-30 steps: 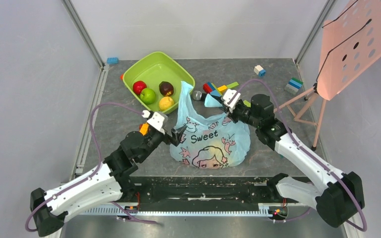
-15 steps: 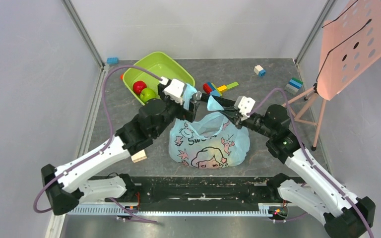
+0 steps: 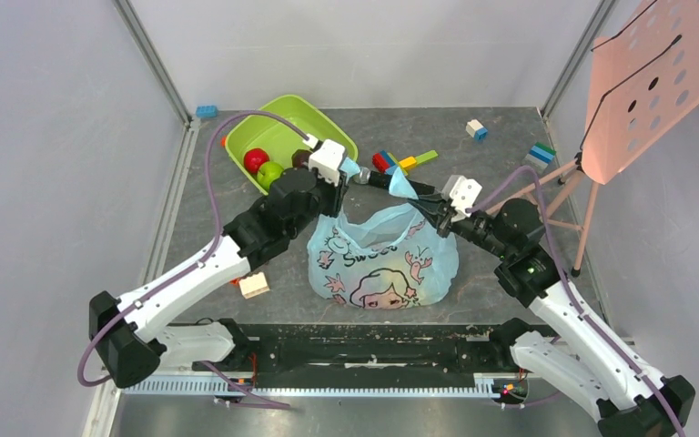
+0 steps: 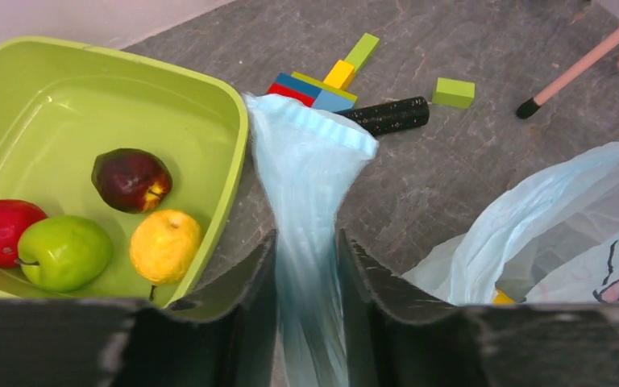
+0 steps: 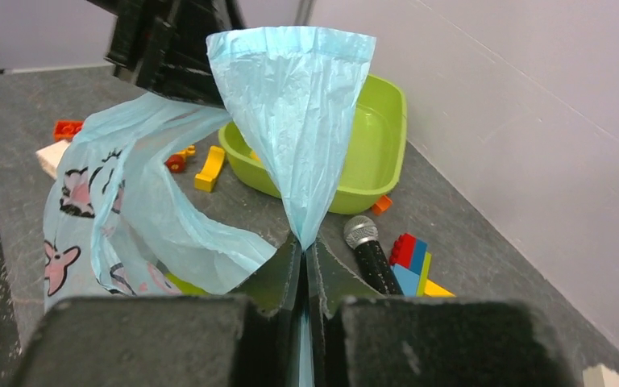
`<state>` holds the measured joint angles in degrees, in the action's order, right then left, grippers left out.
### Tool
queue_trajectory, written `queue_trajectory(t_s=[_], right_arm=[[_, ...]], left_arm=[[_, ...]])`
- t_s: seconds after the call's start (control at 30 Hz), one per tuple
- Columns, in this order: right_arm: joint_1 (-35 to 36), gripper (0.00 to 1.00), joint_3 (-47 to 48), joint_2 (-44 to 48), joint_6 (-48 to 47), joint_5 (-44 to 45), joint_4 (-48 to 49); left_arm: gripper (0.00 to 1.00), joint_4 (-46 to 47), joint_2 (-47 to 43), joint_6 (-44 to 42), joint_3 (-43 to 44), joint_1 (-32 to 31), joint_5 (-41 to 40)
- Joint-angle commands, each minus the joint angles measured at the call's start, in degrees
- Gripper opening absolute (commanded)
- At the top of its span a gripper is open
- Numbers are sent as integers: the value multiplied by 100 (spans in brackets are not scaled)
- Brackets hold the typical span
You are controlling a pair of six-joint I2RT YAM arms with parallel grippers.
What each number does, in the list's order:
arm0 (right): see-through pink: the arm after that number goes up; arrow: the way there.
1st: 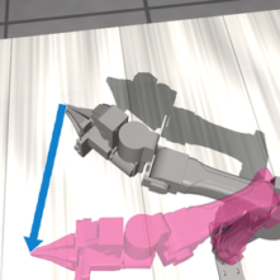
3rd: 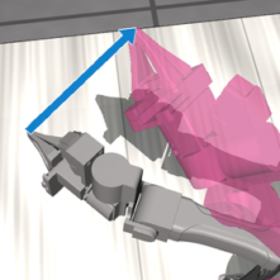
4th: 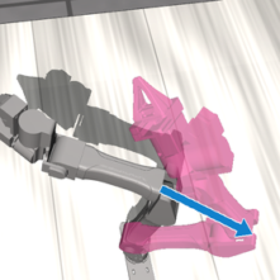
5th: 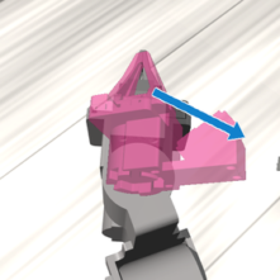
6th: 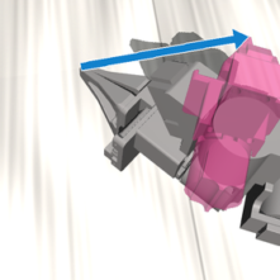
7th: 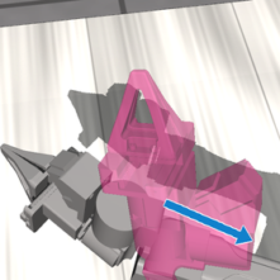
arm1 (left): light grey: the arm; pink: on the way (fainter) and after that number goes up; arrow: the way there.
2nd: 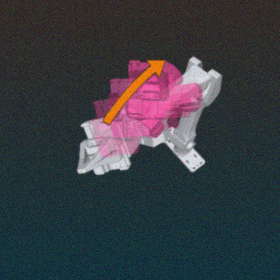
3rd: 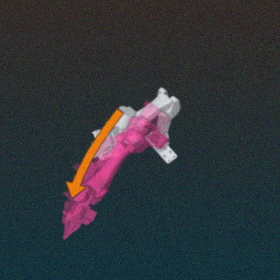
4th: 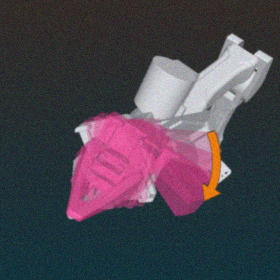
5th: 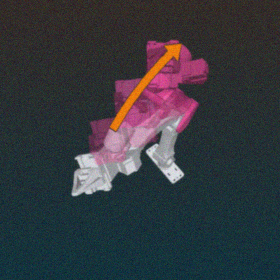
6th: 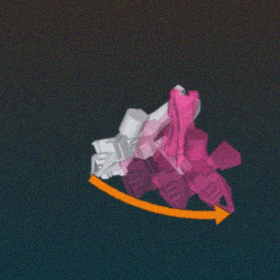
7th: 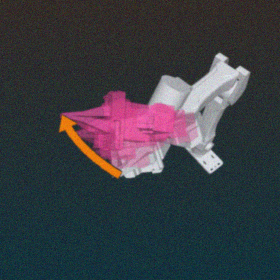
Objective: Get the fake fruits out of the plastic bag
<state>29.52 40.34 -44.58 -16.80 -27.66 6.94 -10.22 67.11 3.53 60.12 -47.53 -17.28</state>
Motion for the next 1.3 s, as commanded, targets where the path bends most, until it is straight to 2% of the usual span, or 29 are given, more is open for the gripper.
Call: queue_trajectory(t_s=[0.0, 0.13, 0.3, 0.37, 0.47, 0.67, 0.8, 0.87, 0.93, 1.03, 1.13, 1.27], right_arm=[[22, 2, 323, -53, 687, 1119, 433], [21, 0, 1307, -507, 1197, 2480, 234], [26, 0, 2192, -812, 1302, 2691, 373], [26, 0, 2195, -764, 1315, 2700, 543], [17, 4, 1746, -550, 1291, 2731, 733], [26, 27, 189, 27, 1212, 2731, 608], [23, 52, -690, 412, 1316, 2610, 612], [26, 64, -839, 612, 1312, 2434, 531], [20, 77, -745, 755, 1302, 2346, 311], [24, 88, -288, 853, 1335, 2210, -104], [25, 91, 520, 710, 1570, 2053, -670], [27, 93, 1662, 221, 1870, 1330, -1552]], left_arm=[[30, 141, -198, -28, 657, 198, 301], [8, 191, -155, -191, 1306, 335, 369], [2, 511, -166, -223, 1888, 452, 312], [2, 870, -268, -197, 1776, 464, 269], [2, 1581, -549, -126, 1136, 464, 329], [2, 2985, -1308, 215, -1041, 464, 477], [2, 4161, -1636, 347, -2404, 464, 688], [2, 4475, -1777, 512, -2764, 464, 612], [2, 4579, -1927, 638, -2937, 464, 531], [2, 4745, -2181, 645, -3072, 464, 336], [3, 4828, -2353, 718, -3122, 464, -2], [4, 5044, -2528, 710, -3234, 464, -39]])
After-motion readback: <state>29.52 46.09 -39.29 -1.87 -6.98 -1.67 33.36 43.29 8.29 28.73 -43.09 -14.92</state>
